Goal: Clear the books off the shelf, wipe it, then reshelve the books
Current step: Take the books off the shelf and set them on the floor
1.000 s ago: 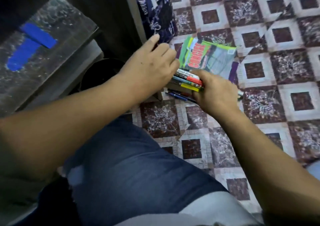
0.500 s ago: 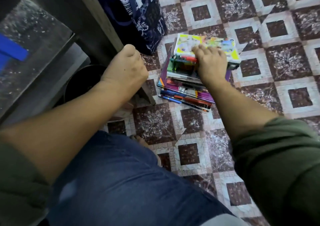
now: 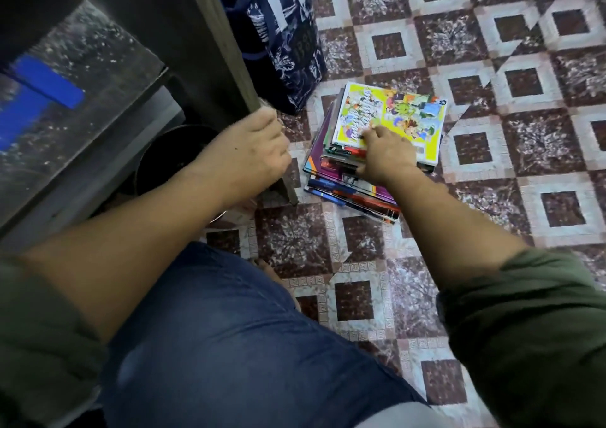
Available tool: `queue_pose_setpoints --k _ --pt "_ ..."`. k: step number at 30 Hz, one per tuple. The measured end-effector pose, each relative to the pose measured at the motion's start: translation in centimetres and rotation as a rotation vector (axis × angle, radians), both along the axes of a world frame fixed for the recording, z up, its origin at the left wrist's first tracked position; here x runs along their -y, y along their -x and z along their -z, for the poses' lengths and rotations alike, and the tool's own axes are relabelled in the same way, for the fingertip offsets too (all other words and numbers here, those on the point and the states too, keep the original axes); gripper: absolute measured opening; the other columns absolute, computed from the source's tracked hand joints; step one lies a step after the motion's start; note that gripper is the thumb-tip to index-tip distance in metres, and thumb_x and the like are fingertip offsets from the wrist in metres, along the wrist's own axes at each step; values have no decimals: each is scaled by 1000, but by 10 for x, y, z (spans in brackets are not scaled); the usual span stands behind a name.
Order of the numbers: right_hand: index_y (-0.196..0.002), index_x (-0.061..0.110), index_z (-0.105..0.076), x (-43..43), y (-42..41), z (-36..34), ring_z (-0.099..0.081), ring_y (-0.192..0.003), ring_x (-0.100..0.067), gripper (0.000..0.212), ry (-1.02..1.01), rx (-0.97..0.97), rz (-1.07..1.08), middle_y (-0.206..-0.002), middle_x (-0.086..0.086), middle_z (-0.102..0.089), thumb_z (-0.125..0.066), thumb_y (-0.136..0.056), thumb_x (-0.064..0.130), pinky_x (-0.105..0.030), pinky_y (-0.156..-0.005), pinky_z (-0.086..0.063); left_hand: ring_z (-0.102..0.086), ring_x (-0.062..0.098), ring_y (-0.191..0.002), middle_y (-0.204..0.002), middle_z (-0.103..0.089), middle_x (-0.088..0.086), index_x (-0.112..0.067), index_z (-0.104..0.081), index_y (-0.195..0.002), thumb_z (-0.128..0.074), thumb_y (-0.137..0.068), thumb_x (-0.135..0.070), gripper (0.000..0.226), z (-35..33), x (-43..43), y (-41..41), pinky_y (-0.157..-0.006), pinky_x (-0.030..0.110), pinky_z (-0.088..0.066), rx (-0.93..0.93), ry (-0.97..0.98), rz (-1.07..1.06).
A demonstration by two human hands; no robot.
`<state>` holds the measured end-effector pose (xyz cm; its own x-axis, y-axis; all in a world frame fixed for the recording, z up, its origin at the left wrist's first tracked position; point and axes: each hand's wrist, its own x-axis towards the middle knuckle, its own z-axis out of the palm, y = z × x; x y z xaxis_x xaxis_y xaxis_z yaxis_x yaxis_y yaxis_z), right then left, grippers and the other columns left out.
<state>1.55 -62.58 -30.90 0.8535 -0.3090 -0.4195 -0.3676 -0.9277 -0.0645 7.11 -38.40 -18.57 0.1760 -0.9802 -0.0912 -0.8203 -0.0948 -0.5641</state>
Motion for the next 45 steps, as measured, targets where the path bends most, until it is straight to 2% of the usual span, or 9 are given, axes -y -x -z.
queue_pose_setpoints --k 3,7,11,15,18,27,32,39,45 --pt "-127 11 -49 -47 -2 -29 -55 -113 -35 54 -108 9 -64 -127 -15 -53 -65 -86 43 -40 -84 -46 -62 31 -91 -86 -65 9 -10 -67 -90 -39 -92 -12 29 -13 -43 6 -103 43 -36 -260 112 -87" --pt "-120 16 -58 -125 -3 -82 -61 -106 -33 44 -360 68 -354 -114 -13 -65 -63 -84 39 -37 -85 -51 -63 37 -90 -95 -66 14 -11 -68 -102 -60 -87 -23 21 -38 -151 16 -79 46 -50 -422 329 -807" --pt "-129 21 -53 -205 -14 -147 -57 -112 -30 47 -409 192 -602 -124 -9 -59 -61 -86 37 -32 -86 -46 -58 42 -98 -108 -62 21 -13 -62 -113 -67 -85 -24 31 -87 -263 47 -85 50 -50 -271 551 -1262" --pt "-124 18 -56 -288 -21 -203 -56 -113 -29 43 -430 313 -814 -122 -9 -59 -62 -85 36 -38 -89 -49 -54 44 -95 -103 -60 22 -13 -62 -108 -50 -79 -45 45 -134 -354 91 -80 50 -46 27 665 -1490" --pt "-118 19 -55 -351 -23 -232 -57 -110 -31 36 -401 338 -954 -119 -9 -61 -59 -88 37 -38 -84 -50 -47 42 -113 -120 -50 19 -16 -57 -111 -42 -76 -55 55 -160 -415 125 -90 55 -44 146 746 -1631" --pt "-122 20 -54 -515 -6 -280 -57 -111 -29 36 -380 445 -1249 -122 -7 -58 -55 -88 33 -37 -84 -51 -24 46 -137 -148 -28 26 -4 -32 -144 -76 -73 -24 86 -198 -484 162 -111 58 -19 349 866 -1523" --pt "-131 17 -51 -575 -4 -291 -54 -115 -29 42 -409 527 -1330 -125 -9 -52 -54 -90 24 -38 -91 -49 -40 36 -131 -142 -42 19 -7 -25 -147 -74 -77 -20 87 -205 -513 159 -109 48 -35 21 1029 -1533" --pt "-155 22 -11 -630 -10 -319 -41 -132 -31 82 -576 647 -1297 -156 -6 -26 -57 -88 17 -47 -100 -42 -53 41 -117 -135 -52 16 -14 -20 -149 -72 -79 -18 87 -203 -512 166 -94 46 -43 18 1179 -1526" --pt "-148 31 -28 -649 -17 -319 -30 -142 -25 67 -596 719 -1327 -161 1 -14 -61 -89 33 -47 -102 -37 -54 41 -115 -128 -56 19 -14 -15 -151 -70 -83 -17 87 -200 -511 162 -90 46 -44 9 1182 -1595"
